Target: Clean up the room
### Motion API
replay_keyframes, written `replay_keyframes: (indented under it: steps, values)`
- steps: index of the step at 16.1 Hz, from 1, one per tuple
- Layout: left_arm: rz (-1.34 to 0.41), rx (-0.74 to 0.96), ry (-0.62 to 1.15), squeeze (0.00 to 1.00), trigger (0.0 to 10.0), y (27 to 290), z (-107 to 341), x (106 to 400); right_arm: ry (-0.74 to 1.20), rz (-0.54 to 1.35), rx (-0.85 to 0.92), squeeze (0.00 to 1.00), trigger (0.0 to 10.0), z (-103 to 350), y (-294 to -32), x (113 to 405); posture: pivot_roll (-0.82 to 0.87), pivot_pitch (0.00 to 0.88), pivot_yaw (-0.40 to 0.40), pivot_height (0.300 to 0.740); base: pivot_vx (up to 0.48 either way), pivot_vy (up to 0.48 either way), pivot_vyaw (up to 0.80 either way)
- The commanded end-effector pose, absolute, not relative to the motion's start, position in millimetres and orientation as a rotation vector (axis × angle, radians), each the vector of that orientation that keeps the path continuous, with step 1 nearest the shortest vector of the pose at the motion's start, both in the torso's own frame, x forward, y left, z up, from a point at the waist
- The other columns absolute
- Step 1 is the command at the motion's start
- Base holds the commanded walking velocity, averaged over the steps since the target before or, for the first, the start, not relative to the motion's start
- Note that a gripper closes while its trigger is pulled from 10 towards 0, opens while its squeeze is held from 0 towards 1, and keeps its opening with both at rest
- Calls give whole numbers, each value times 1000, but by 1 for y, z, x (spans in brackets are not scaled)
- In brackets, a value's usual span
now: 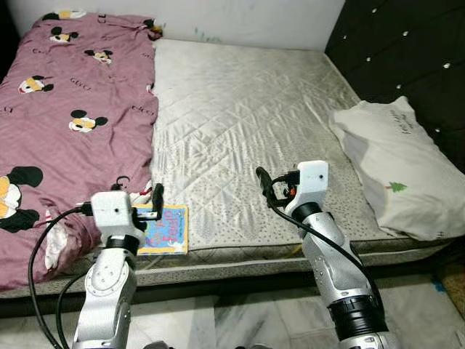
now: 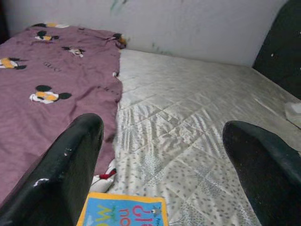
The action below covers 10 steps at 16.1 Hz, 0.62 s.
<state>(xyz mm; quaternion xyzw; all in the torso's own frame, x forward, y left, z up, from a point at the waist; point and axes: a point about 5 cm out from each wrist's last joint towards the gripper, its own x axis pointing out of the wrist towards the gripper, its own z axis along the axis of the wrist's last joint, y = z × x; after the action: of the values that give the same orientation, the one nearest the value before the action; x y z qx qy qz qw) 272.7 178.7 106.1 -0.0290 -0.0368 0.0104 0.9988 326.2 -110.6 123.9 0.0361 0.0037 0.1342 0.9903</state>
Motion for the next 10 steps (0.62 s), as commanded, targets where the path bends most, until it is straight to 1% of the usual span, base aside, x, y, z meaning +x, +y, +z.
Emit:
replay_keyframes:
  steps: [1,6,10]
  values:
    - [13,-47,-72,0,10000,176,106,274,20,259,79,0,10000,121,-115,327,0,86,-121,740,0,0,0]
    - [37,-21,-107,0,10000,175,119,277,-13,273,109,0,10000,133,-105,340,64,91,-88,740,0,0,0]
    - [63,6,-73,0,10000,181,106,269,-23,280,119,0,10000,136,-101,339,36,74,-109,740,0,0,0]
